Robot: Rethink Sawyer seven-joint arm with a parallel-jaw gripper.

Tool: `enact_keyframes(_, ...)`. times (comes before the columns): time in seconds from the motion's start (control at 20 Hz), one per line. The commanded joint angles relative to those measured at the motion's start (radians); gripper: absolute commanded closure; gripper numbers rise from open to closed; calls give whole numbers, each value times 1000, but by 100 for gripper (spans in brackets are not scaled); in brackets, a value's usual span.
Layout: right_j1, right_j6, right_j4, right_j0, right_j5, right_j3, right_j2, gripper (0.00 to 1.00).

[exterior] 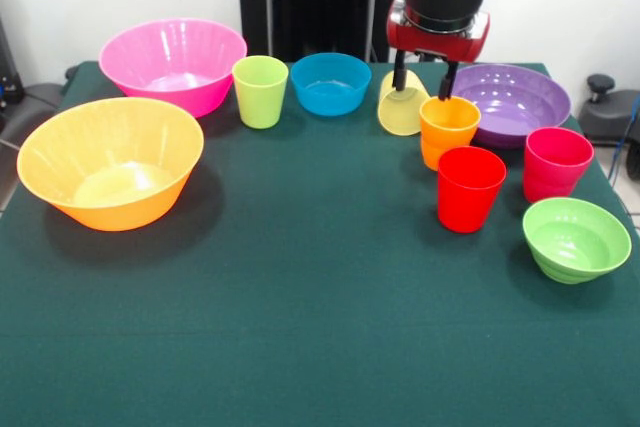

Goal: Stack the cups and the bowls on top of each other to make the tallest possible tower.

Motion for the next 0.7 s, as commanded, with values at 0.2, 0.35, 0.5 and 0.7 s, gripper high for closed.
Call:
enact_keyframes(0.2, 68, 96, -28, -2, -111, 19, 94, 0)
enact_keyframes(0.35, 68, 95, -28, -2, -114, 21, 94, 0)
enact_keyframes(0.5, 70, 94, -27, -4, -123, 24, 97, 0)
enact_keyframes(0.7, 74, 94, -26, -3, -116, 15, 95, 0)
